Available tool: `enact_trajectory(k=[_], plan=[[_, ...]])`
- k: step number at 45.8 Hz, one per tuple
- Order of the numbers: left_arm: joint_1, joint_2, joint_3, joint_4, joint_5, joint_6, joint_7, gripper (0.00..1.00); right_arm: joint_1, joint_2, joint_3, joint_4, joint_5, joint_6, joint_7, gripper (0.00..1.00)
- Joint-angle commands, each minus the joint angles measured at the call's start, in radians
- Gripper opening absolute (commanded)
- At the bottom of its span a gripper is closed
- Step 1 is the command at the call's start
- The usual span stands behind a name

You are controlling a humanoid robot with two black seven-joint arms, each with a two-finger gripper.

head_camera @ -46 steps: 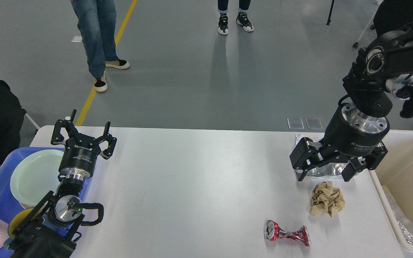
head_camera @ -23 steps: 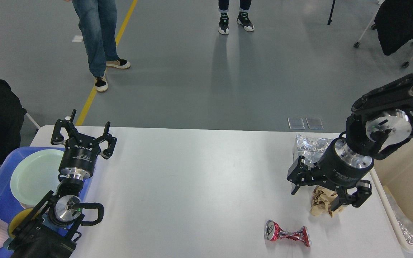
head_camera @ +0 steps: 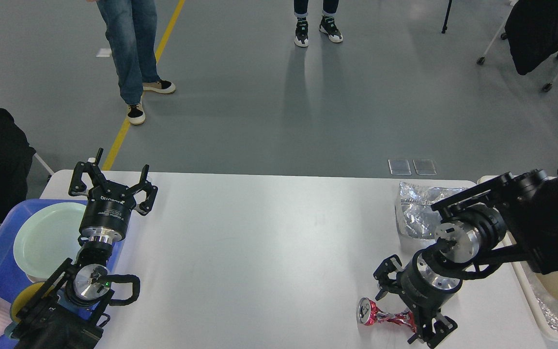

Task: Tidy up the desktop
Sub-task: 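Lower the right gripper onto the red crushed can and grasp it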

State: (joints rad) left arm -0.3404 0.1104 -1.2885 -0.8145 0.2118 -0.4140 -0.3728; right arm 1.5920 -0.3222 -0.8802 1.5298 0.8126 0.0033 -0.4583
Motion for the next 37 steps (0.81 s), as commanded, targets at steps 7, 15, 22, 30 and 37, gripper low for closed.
enact_trajectory(k=[7, 15, 22, 30, 37], plan=[[0.000, 0.000, 0.000, 0.000, 0.000, 0.000, 0.000, 0.96, -0.178, 0.051, 0.079, -0.137, 0.002, -0.100, 0.004, 0.99], [0.000, 0.000, 0.000, 0.000, 0.000, 0.000, -0.001, 0.96, -0.216, 0.043, 0.089, -0.187, 0.007, -0.157, 0.004, 0.99], [0.000, 0.000, 0.000, 0.000, -0.002, 0.000, -0.001, 0.96, -0.273, 0.052, 0.104, -0.261, 0.051, -0.157, 0.004, 0.98], [0.000, 0.000, 0.000, 0.000, 0.000, 0.000, -0.001, 0.96, -0.346, 0.054, 0.125, -0.342, 0.057, -0.157, 0.003, 0.96], [0.000, 0.000, 0.000, 0.000, 0.000, 0.000, 0.000, 0.96, -0.377, 0.057, 0.132, -0.376, 0.057, -0.157, 0.003, 0.82]])
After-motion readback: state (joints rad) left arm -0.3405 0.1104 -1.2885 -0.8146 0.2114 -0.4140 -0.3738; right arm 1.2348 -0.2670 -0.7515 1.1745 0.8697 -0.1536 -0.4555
